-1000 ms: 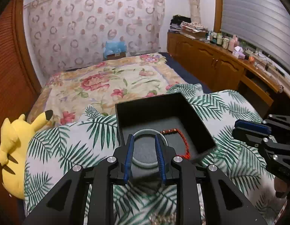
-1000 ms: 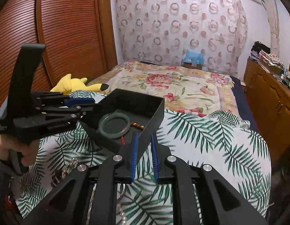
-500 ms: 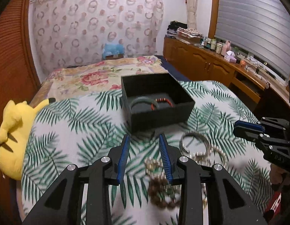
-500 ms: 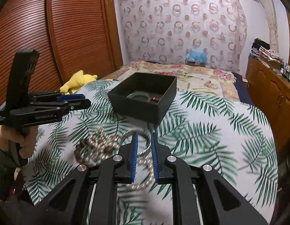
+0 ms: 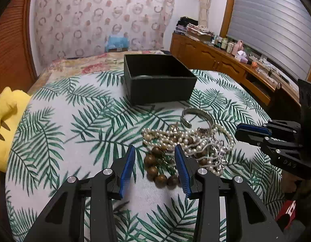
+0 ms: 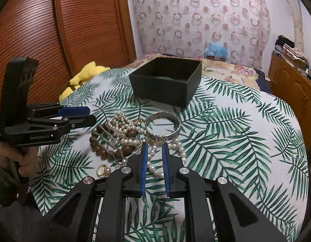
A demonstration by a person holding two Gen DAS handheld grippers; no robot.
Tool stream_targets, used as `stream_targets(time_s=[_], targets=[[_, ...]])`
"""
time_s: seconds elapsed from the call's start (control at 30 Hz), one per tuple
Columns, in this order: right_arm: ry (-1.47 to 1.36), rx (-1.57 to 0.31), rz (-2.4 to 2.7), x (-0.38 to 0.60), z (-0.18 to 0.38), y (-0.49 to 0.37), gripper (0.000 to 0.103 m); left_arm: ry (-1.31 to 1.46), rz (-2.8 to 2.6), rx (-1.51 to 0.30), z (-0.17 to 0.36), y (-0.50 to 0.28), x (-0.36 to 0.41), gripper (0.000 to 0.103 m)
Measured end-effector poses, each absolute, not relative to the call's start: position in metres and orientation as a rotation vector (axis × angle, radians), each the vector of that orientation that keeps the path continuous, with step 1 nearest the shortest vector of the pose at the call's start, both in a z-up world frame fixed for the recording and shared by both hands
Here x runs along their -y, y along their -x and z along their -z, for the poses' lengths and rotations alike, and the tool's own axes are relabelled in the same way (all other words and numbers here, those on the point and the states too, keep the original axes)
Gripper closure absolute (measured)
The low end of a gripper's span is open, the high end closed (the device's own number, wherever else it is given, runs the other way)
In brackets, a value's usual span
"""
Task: Organize jewelry
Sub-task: 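Grasp the silver hairpins with the left gripper from the jewelry pile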
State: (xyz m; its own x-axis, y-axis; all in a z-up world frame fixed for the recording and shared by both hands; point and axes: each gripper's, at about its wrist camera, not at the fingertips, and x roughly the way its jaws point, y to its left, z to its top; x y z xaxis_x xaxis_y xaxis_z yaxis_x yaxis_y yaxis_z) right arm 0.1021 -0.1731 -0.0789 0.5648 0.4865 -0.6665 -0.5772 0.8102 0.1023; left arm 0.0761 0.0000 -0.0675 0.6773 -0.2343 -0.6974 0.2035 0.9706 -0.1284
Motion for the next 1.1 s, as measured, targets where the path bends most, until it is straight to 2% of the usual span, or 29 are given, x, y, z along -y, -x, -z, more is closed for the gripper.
stream_targets(time_s=[0.7,0.8,1.1], targets=[[0.111,-0.758,-0.619,0.184,0.082,-0.102,0.087,0.068,0.318,-0.826,0.082,-0.08,0.015,0.065],[0.109,-0.759,-0.617,0.184,0.083,-0.102,0.087,0.087,0.339,-0.841,0.085,-0.081,0.016,0.078],[0.105,-0.757,-0.61,0.188,0.081,-0.101,0.087,0.119,0.382,-0.767,0.065,-0.067,0.018,0.094]])
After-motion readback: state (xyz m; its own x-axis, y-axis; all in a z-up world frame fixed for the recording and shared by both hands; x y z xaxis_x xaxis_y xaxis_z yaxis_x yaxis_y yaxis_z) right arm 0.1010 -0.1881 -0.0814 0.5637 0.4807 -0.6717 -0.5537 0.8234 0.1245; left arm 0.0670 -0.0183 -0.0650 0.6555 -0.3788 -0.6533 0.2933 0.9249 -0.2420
